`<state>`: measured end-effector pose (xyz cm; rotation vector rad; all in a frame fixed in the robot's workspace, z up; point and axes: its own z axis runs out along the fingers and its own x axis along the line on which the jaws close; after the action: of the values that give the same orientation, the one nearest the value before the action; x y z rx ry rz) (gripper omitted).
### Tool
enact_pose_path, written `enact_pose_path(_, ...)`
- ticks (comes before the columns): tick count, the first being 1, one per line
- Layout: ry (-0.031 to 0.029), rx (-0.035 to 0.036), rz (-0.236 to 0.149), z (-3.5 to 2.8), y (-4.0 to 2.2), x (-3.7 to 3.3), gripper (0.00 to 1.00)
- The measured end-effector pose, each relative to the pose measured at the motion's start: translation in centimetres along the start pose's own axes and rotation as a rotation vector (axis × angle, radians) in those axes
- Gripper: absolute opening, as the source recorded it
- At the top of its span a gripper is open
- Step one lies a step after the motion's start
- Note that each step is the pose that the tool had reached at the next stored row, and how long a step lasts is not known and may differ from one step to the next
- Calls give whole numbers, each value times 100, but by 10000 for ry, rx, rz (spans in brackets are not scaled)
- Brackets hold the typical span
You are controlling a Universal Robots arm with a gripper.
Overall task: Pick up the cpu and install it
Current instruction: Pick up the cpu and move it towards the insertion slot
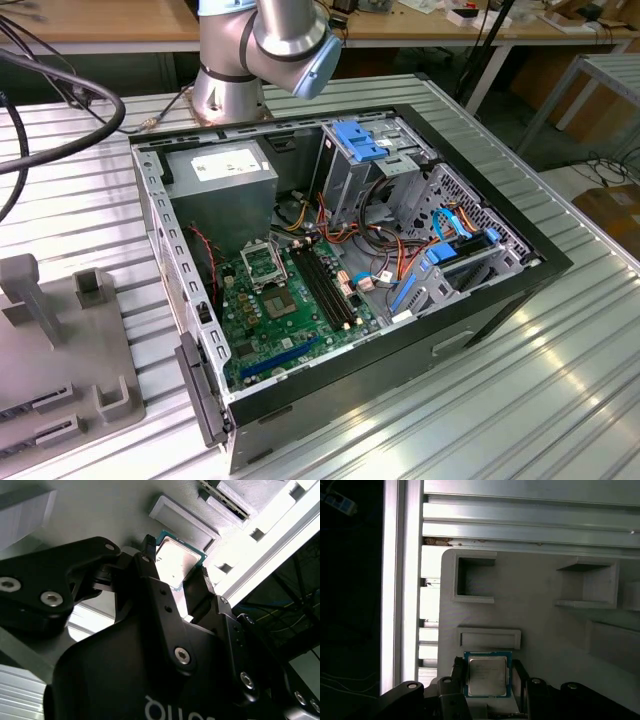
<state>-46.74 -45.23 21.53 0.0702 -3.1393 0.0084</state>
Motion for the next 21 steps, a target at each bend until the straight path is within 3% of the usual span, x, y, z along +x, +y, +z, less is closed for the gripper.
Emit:
enact_pose_path(9,1,0,0,-35,0,0,47)
enact_pose_path(21,7,-31,-1,-136,-1,-9,47)
